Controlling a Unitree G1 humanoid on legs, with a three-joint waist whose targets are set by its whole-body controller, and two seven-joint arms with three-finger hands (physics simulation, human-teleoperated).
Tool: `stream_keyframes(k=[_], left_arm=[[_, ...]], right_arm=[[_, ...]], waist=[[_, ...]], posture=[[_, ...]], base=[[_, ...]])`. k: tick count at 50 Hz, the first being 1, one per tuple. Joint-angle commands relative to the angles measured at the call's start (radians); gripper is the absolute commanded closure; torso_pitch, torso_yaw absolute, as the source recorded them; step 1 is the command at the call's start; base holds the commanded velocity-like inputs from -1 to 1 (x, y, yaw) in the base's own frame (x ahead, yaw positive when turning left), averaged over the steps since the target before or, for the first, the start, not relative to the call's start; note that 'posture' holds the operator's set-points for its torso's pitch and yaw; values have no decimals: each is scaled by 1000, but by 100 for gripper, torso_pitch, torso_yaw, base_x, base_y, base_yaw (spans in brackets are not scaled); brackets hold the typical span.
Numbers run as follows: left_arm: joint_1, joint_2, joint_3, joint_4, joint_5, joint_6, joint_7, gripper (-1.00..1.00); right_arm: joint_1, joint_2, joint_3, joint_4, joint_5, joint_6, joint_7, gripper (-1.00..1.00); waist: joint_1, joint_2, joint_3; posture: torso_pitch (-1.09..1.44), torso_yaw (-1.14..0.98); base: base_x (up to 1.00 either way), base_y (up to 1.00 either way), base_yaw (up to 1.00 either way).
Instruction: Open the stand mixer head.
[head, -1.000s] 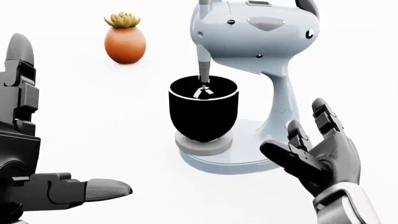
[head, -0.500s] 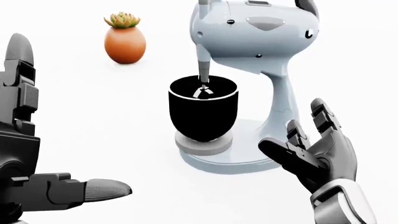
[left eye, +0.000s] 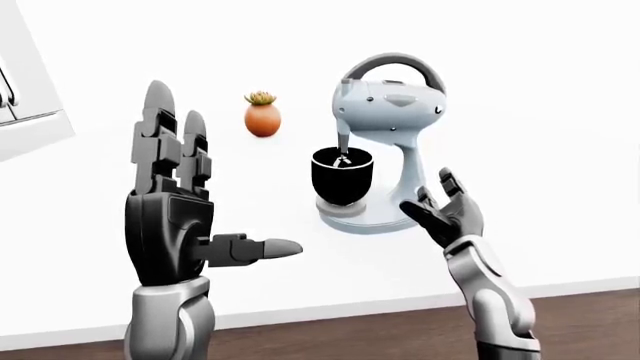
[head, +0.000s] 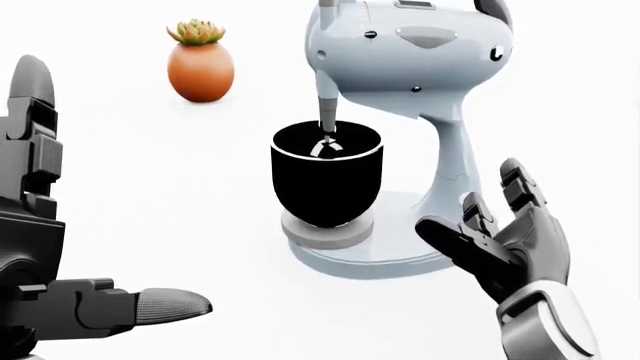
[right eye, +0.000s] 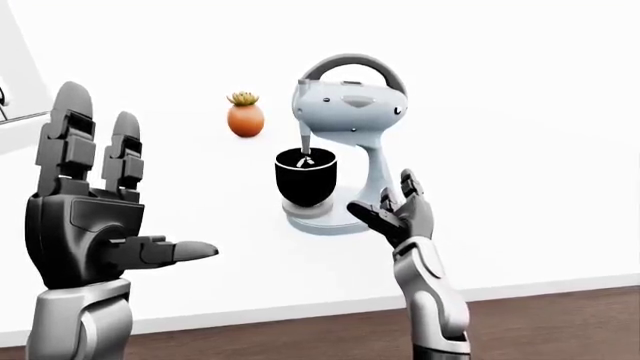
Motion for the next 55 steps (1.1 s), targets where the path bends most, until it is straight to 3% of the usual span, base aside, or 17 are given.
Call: stream_keyframes(k=[1, 43, 55], left_arm=[[-20, 2, 0, -21, 0, -20, -1, -100], [-25, 3, 4, -23, 0, -17, 0, -100], [-26, 4, 7, -19, 0, -19, -2, -100]], right_arm=[[-33, -7, -2, -27, 0, -32, 14, -100], [-100, -21, 2, 109, -27, -99, 34, -100], [-31, -28, -28, -130, 85, 7, -47, -100]], waist=[[0, -1, 2], [-1, 1, 3], [4, -1, 5]], posture=[[-49, 0], [-49, 0], [-49, 0]], base=[[0, 0, 0], [0, 0, 0], [0, 0, 0]])
